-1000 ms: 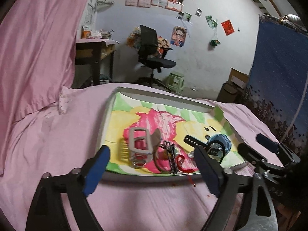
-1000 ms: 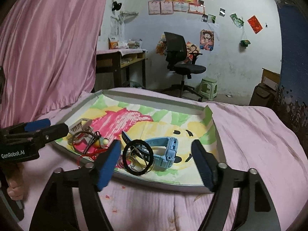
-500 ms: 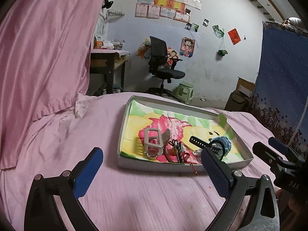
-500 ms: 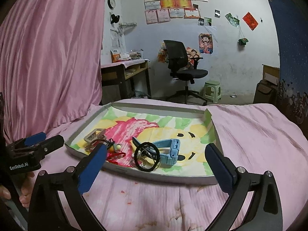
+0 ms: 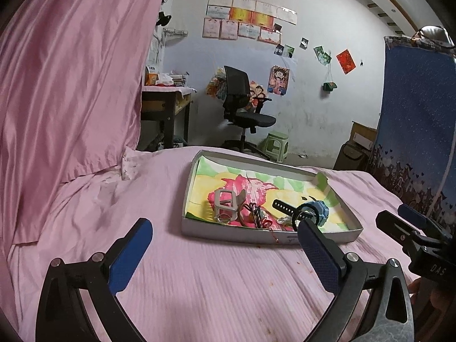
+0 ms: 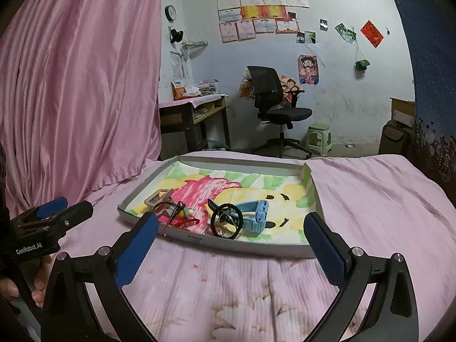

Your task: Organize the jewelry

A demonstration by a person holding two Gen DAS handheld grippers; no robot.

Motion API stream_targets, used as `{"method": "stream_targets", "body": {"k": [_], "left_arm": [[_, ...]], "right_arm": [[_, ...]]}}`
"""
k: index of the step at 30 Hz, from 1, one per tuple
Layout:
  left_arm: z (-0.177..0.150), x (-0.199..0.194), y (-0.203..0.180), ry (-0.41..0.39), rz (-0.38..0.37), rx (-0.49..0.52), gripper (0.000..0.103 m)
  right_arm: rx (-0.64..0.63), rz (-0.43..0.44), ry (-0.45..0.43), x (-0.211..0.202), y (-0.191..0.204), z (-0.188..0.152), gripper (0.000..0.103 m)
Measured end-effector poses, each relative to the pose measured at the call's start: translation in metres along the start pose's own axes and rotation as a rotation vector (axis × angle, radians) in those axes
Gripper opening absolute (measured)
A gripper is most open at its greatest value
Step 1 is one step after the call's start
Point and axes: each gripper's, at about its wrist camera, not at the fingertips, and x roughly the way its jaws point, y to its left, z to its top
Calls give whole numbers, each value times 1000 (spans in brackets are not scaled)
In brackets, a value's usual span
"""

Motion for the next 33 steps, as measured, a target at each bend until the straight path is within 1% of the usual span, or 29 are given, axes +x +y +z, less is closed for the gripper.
{"method": "stream_targets", "body": {"k": [7,18,27,33], "left_arm": [[-6,-22,-3,-27,6,8,102],[-21,-58,-3,-59,17,20,102],[-44,-85,0,-73,34,29,102],[-64,-100,2,-82,51,45,103]], "right_arm": [[-5,9,-6,-20,-2,-8,100],[-16,29,-29,-55,7,-21,100],[-5,46,-29,-80,16,-46,100],[8,35,-33,-92,15,-63,101]]}}
